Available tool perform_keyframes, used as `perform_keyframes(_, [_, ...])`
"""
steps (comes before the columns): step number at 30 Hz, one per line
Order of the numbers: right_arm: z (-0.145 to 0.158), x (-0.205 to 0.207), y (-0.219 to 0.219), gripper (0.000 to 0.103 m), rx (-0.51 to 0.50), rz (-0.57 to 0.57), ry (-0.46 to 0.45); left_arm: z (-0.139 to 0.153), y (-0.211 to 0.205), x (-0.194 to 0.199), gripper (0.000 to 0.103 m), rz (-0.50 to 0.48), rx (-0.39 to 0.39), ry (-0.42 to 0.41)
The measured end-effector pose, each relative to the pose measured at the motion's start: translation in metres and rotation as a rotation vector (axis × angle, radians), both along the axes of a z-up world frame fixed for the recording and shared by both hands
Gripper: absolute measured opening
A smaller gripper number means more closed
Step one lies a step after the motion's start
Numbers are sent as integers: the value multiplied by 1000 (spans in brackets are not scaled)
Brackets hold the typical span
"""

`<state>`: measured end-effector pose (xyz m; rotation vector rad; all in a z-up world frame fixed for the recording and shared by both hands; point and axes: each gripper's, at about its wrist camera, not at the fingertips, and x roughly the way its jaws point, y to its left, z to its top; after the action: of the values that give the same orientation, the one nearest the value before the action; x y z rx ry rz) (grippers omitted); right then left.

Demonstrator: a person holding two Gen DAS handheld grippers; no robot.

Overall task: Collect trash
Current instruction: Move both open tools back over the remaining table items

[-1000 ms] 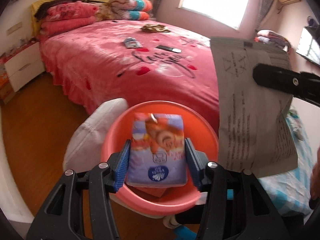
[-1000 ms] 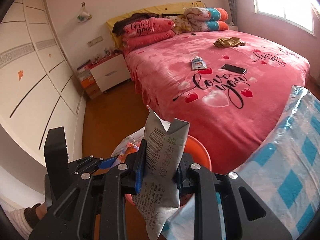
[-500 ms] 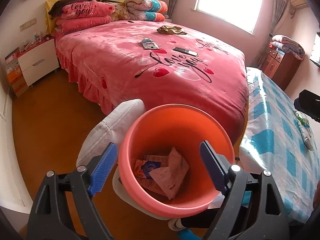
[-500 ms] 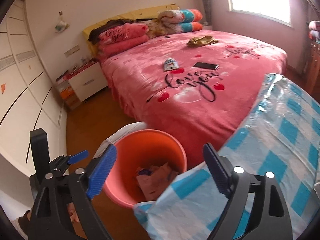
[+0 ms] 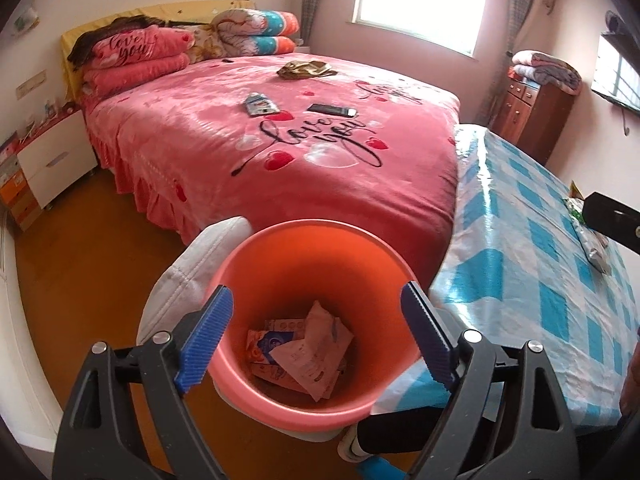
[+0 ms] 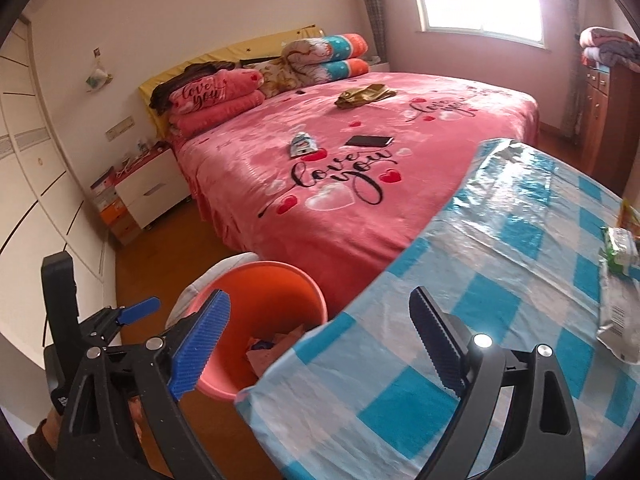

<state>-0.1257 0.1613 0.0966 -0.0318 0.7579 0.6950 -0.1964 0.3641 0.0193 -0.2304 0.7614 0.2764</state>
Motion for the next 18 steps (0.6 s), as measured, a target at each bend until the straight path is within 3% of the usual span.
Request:
perform_keyframes(3, [0, -2, -11, 94, 4, -32, -9, 5, -9, 0, 86, -22, 13, -10])
perform_keyframes(18, [-6, -8, -65, 94, 34, -126, -23, 23, -50, 7, 86, -102, 61, -19])
